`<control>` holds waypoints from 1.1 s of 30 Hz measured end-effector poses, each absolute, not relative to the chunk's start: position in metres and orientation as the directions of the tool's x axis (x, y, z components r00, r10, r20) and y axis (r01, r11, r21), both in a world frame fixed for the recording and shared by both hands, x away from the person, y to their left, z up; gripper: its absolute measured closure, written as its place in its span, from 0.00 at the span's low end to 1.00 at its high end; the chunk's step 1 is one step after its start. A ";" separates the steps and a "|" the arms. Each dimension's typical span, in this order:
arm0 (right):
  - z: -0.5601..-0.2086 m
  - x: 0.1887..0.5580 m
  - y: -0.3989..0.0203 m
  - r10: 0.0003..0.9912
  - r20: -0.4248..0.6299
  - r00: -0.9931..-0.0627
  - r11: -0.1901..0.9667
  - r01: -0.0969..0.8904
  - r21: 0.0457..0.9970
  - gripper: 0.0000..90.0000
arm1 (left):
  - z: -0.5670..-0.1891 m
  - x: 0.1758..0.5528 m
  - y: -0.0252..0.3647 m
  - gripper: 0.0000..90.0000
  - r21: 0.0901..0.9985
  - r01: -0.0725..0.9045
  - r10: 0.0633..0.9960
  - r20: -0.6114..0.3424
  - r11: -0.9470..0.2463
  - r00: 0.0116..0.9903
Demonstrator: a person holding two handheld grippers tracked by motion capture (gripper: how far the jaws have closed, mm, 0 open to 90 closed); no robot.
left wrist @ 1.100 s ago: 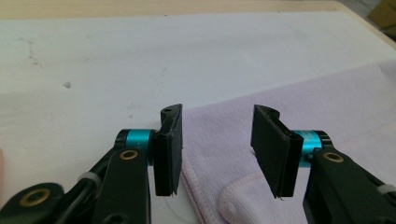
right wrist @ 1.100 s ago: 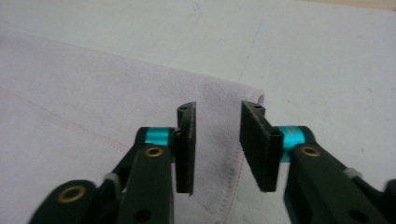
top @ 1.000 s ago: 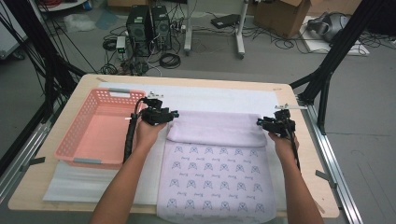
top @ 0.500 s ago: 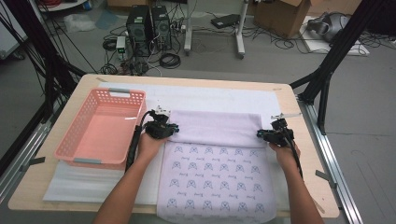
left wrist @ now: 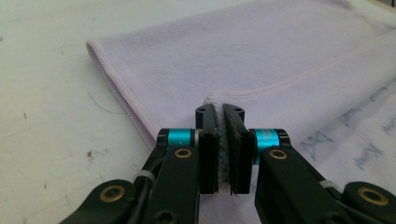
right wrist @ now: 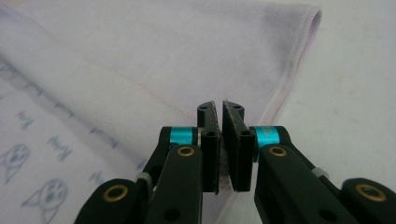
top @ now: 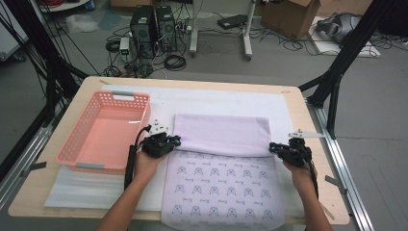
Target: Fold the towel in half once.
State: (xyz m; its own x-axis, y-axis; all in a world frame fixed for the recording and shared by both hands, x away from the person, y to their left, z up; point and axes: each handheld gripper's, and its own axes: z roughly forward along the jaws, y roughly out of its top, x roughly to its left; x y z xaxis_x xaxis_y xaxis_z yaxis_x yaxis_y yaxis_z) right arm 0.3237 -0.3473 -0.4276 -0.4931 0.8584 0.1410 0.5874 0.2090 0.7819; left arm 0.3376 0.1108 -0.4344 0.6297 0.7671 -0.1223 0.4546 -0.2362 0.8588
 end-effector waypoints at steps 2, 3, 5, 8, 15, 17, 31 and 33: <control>-0.430 0.311 -0.349 0.858 0.146 -0.492 0.194 0.575 0.795 0.95 | -0.435 0.326 0.112 0.94 0.866 0.442 0.761 -0.121 -0.232 0.637; -0.431 0.304 -0.350 0.858 0.153 -0.490 0.185 0.574 0.798 0.95 | -0.436 0.321 0.113 0.94 0.866 0.444 0.755 -0.128 -0.231 0.643; -0.432 0.291 -0.350 0.857 0.153 -0.492 0.181 0.566 0.804 0.95 | -0.440 0.309 0.115 0.94 0.868 0.442 0.750 -0.134 -0.227 0.648; -0.434 0.273 -0.350 0.852 0.135 -0.505 0.200 0.553 0.809 0.95 | -0.444 0.291 0.119 0.94 0.875 0.426 0.744 -0.123 -0.231 0.657; -0.432 0.248 -0.347 0.842 0.114 -0.527 0.220 0.530 0.819 0.95 | -0.439 0.272 0.122 0.94 0.879 0.415 0.738 -0.115 -0.237 0.665; -0.432 0.244 -0.349 0.841 0.114 -0.530 0.217 0.523 0.824 0.95 | -0.440 0.266 0.123 0.94 0.879 0.415 0.736 -0.119 -0.235 0.667; -0.429 0.212 -0.348 0.845 0.121 -0.521 0.197 0.514 0.835 0.95 | -0.435 0.237 0.129 0.94 0.900 0.388 0.728 -0.129 -0.199 0.673; -0.429 0.207 -0.346 0.846 0.122 -0.519 0.197 0.518 0.833 0.95 | -0.436 0.231 0.130 0.94 0.899 0.389 0.728 -0.131 -0.199 0.673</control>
State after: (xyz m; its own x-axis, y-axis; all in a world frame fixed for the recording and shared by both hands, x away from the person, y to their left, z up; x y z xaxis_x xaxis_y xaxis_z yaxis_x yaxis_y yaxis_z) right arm 0.2068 -0.3459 -0.4293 -0.5190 0.8460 0.1224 0.5177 0.1971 0.8326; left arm 0.2307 0.1302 -0.4359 0.6731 0.7279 -0.1305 0.3894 -0.1989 0.8993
